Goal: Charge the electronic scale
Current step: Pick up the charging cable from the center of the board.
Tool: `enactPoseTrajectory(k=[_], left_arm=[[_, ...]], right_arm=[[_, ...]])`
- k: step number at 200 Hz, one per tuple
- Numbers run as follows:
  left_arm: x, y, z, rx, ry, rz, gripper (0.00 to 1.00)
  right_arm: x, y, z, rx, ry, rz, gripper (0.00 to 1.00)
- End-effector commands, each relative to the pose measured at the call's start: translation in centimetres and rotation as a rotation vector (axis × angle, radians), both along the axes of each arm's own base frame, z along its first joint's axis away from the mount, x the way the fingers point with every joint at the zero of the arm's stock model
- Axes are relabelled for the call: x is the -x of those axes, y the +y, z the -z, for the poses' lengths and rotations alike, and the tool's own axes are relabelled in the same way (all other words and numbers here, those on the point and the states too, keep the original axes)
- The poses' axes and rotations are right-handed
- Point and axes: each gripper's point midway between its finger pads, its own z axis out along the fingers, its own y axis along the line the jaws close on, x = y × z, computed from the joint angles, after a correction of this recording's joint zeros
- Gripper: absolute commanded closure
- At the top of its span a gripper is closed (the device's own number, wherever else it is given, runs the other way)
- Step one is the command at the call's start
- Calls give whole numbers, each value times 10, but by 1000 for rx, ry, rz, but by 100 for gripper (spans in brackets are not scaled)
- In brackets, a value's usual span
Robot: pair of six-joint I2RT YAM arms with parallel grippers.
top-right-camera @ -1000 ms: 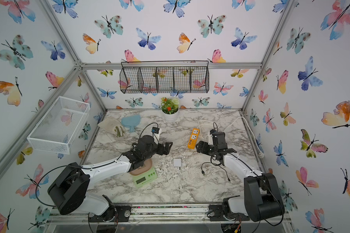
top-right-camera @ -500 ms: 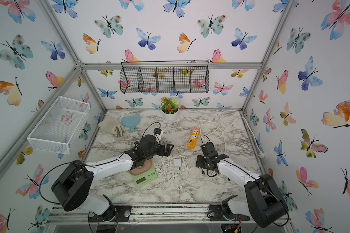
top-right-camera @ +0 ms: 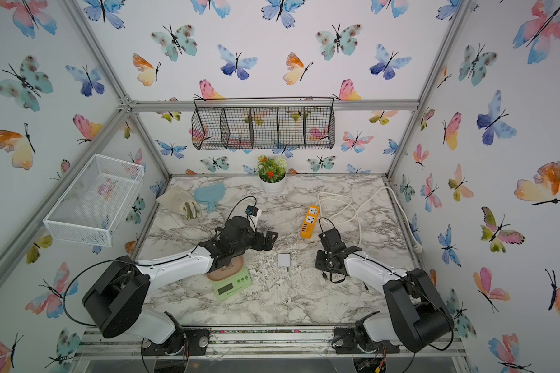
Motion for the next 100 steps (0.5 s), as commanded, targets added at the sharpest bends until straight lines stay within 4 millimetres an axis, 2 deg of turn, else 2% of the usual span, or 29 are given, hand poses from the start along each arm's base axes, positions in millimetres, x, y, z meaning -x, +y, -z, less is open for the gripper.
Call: enactPoseTrajectory(k=[1, 26, 58, 100], left_arm=[[8, -7, -14, 59, -17, 45, 1], [16, -15, -32, 123, -56, 108, 0], [33, -21, -65, 217, -150, 209, 2], [65, -38, -104, 321, -296, 368, 7]], right_arm=[[-13, 14, -20, -69, -62, -11, 91], [-30, 28, -57, -153, -162, -15, 96], [-50, 51, -121, -324, -321, -22, 98], [-59, 76, -205, -596, -490, -36, 98]])
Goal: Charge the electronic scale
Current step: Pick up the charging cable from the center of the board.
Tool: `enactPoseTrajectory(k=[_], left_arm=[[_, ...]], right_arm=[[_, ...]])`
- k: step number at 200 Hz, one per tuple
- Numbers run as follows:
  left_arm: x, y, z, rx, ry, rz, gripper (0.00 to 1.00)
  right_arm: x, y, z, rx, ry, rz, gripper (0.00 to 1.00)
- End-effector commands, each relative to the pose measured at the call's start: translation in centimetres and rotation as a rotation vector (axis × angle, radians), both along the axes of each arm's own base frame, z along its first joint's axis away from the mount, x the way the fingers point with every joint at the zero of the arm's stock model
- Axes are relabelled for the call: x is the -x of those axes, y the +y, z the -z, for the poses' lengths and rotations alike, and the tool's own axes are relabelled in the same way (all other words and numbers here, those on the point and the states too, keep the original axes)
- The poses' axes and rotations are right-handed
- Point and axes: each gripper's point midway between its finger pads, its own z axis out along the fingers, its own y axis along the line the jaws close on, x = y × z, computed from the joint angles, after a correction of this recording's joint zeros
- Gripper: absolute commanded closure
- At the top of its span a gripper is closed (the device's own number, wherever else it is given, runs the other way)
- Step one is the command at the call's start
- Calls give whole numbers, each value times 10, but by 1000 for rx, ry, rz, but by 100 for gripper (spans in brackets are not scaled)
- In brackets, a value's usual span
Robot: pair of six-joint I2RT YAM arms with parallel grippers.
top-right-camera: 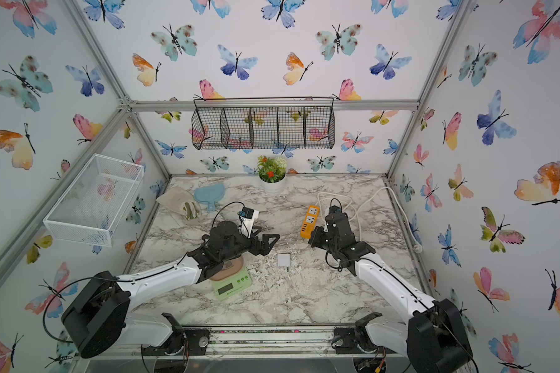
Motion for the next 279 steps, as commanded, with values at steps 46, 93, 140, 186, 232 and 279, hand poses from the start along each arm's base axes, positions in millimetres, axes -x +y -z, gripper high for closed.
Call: enactPoseTrajectory(k=[46, 93, 140, 186, 232, 279], left_arm=[[42, -46, -64, 140, -334, 201, 17], [29, -68, -75, 174, -356, 220, 31], [23, -81, -77, 181, -355, 228, 45], [22, -88, -75, 183, -344, 245, 64], [23, -90, -73, 183, -337, 250, 75], [25, -91, -76, 187, -344, 261, 79]], right_arm=[[4, 34, -104, -403, -157, -78, 98], [16, 41, -118, -511, -138, -131, 98], [22, 42, -119, -543, -137, -141, 98], [22, 37, -124, -553, -166, -123, 98], [24, 34, -125, -556, -177, -113, 98], [25, 34, -124, -558, -181, -116, 98]])
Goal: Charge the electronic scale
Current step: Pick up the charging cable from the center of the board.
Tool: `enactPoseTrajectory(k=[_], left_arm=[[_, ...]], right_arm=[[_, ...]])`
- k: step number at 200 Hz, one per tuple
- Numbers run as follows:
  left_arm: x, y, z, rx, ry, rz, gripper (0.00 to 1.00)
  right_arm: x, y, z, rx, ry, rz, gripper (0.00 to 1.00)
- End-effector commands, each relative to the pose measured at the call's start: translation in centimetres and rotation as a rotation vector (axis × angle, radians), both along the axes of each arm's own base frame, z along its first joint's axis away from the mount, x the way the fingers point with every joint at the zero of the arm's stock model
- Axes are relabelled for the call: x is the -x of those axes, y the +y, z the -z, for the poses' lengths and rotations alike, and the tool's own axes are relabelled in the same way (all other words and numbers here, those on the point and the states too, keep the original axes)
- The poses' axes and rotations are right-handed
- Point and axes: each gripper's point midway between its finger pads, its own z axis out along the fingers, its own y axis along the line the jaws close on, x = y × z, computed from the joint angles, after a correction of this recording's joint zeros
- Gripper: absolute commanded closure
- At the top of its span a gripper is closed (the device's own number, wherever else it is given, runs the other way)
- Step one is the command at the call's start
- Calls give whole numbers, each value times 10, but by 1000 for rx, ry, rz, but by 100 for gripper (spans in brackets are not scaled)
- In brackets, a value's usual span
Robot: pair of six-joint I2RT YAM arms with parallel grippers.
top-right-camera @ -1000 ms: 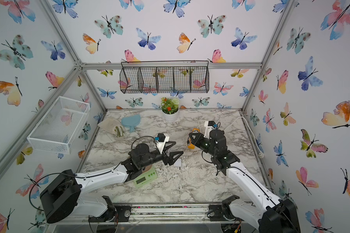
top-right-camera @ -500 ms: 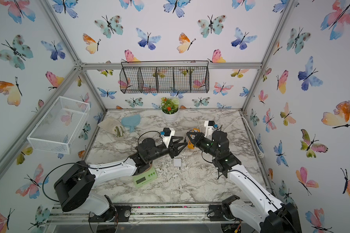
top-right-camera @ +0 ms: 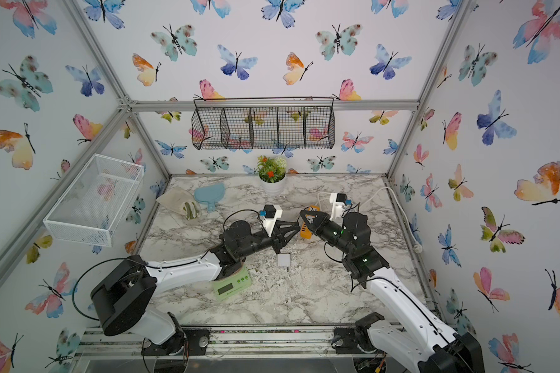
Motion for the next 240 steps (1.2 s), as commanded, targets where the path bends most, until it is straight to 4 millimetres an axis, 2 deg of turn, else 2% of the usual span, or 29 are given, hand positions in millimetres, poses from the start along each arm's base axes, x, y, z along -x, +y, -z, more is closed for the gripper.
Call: enactPoseTrajectory(k=[1, 22, 47, 87, 117, 135, 143, 172, 227, 240], left_arm=[[4, -4, -12, 27, -31, 28, 79], [6, -4, -13, 27, -35, 32, 79], [9, -2, -13, 25, -38, 40, 82], [15, -3, -13, 12, -34, 71, 86], [16, -3, -15, 14, -37, 77, 80], [15, -2, -14, 12, -36, 72, 70], [14, -2, -13, 11, -35, 67, 70], [14, -2, -14, 12, -37, 68, 80], [14, -4, -12, 8, -32, 74, 91], [15, -4, -13, 10, -32, 81, 93]], right_arm=[[2, -1, -4, -16, -25, 4, 98], [3, -1, -3, -17, -27, 1, 98], [4, -1, -4, -11, -43, -3, 91], [5, -7, -5, -2, -70, 24, 89], [4, -6, -2, -8, -63, 22, 95], [4, -6, -2, -10, -62, 23, 98], [4, -7, -2, -10, -61, 25, 98], [5, -8, -2, -13, -60, 30, 98], [6, -8, -5, -18, -68, 30, 98], [6, -8, -6, -12, -80, 30, 94]])
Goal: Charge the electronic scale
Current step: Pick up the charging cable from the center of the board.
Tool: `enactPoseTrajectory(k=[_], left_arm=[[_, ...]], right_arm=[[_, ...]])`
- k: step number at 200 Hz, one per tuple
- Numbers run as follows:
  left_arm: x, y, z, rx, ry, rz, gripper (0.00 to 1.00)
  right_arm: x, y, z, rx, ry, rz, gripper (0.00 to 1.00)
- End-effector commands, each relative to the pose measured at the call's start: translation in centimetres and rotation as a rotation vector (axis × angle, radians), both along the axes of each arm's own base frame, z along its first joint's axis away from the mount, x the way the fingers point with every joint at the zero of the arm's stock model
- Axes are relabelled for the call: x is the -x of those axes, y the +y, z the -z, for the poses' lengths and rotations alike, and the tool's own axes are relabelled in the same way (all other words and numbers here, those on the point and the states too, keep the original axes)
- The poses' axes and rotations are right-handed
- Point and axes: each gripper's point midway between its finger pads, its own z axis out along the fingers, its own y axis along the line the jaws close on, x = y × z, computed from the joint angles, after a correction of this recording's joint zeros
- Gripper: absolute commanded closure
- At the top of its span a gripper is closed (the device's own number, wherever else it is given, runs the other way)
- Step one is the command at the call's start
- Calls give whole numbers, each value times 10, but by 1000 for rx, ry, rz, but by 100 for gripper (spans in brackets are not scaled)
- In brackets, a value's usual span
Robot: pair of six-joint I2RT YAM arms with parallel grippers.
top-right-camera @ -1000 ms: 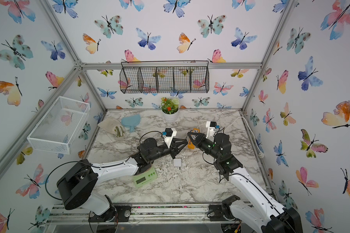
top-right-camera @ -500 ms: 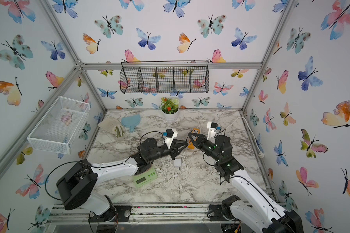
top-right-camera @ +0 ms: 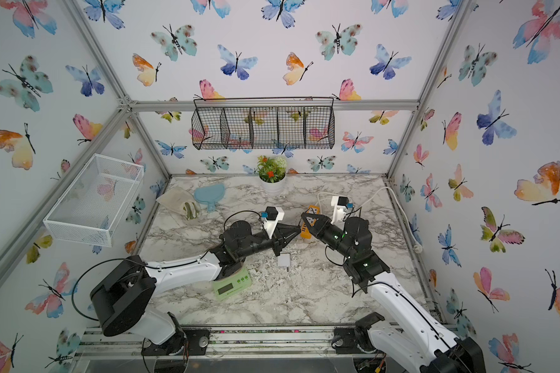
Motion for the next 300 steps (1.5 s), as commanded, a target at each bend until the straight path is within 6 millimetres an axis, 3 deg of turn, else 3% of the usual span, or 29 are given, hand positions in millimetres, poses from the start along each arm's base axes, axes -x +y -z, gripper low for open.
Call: enactPoseTrajectory(k=[1, 26, 39, 58, 94, 127, 174, 209, 236, 265, 300], left_arm=[[7, -1, -16, 29, -27, 31, 93], [9, -1, -15, -8, -40, 49, 93], [10, 2, -17, -32, -56, 70, 94], [11, 9, -19, -66, -45, 150, 94], [13, 23, -19, -180, 2, 321, 93], [-2, 55, -34, -197, 20, 340, 93], [-17, 89, -52, -215, 28, 303, 93], [-18, 89, -43, -289, 44, 341, 93], [-15, 89, -40, -328, 49, 376, 93], [-12, 89, -42, -344, 30, 397, 94], [-10, 87, -41, -358, 28, 416, 94]], right_arm=[[1, -3, -9, -9, -51, 11, 94], [1, -3, -18, 74, -171, 6, 72], [-1, -4, -21, 180, -278, 9, 56], [3, 4, -27, 372, -520, -67, 45], [37, 38, -34, 533, -950, -396, 41], [40, 42, -56, 581, -1097, -479, 38], [33, 42, -51, 614, -1073, -557, 36], [35, 47, -48, 624, -1104, -635, 37], [38, 55, -44, 572, -1145, -725, 42], [42, 63, -42, 486, -1097, -849, 43], [38, 66, -41, 462, -1071, -876, 46]])
